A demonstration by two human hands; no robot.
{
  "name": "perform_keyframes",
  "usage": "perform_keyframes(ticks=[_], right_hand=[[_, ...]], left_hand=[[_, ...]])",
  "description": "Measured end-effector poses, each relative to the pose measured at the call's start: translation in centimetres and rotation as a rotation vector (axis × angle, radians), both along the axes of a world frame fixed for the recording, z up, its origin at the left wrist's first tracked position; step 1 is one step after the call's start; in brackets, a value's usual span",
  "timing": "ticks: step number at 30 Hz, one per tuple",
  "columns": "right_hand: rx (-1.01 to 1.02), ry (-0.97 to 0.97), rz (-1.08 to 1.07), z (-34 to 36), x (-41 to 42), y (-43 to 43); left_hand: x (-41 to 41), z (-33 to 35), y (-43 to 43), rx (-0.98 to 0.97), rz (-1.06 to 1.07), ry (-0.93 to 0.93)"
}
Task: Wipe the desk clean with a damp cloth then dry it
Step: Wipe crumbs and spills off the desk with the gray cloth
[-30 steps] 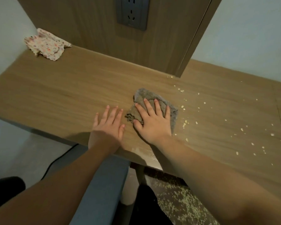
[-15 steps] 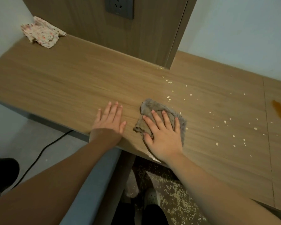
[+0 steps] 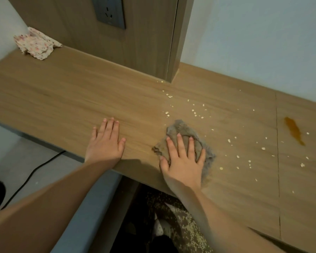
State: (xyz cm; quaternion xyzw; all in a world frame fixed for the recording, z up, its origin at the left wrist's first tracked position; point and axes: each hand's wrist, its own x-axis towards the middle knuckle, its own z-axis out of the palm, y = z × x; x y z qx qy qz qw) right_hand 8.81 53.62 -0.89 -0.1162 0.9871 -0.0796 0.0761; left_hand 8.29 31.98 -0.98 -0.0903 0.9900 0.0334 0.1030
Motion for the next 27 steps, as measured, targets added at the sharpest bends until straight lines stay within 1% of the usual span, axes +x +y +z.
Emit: perform_keyframes(ticks=[3,5,7,8,11,13,14,15,16,18,19,21,22,23,24,27], right_hand=[[-0.01,0.062,0.19,0.0,2.1,-2.6],[-0.008,0.036,0.28,0.2,-0.4,-3.1],[0.031,-0.014,0.298,0.2,-4.1,-3.3],[0.045,-0.016,0.244,0.3,-5.8,-3.2],[0.009,-0.026,-0.1,0.2,-9.1,-2.5],[-0.001,-0.043,-0.31,0.2,-8.5,-2.6],[0.01,-0.034,-0.381,-0.1,-7.5,-3.3],[0.026,-0.017,-0.404,-0.2,-6.1,-4.3],[0.034,0.026,-0.374,-0.6,-4.7,-5.6],[-0.002,0.046,-0.252,-0.4,-3.7,-7.9],[0.007,0.078,-0.169,-0.4,-4.6,-8.4],[0.032,0.053,-0.017,-0.2,-7.7,-8.3],[0.032,0.054,0.006,0.1,-9.6,-7.6],[0.039,0.044,-0.02,0.0,-11.3,-6.8],[0.044,0.012,-0.092,0.1,-12.6,-5.8],[0.017,-0.042,-0.414,0.0,-13.4,-3.6]], left_hand=[[-0.3,-0.1,-0.2,0.002,-0.022,0.006],[-1.0,-0.1,-0.5,0.011,-0.061,0.021],[-2.4,0.1,-1.0,0.035,-0.111,0.011],[-3.1,0.2,-1.2,0.038,-0.141,-0.01],[-5.8,0.4,-2.3,0.033,-0.212,-0.02],[-7.6,0.4,-2.8,0.021,-0.253,-0.028],[-8.4,0.4,-3.0,0.026,-0.267,-0.024],[-8.9,0.2,-3.2,0.026,-0.284,-0.021],[-9.2,0.1,-3.3,0.022,-0.303,-0.005],[-9.3,-0.3,-3.5,0.029,-0.326,0.083],[-9.2,-0.5,-3.7,0.051,-0.323,0.115],[-9.2,-0.6,-3.8,0.068,-0.326,0.107],[-9.2,-0.7,-3.8,0.062,-0.324,0.104],[-9.2,-0.8,-3.8,0.059,-0.322,0.106],[-9.2,-0.7,-3.8,0.062,-0.322,0.111],[-9.7,-0.1,-4.1,0.072,-0.32,0.145]])
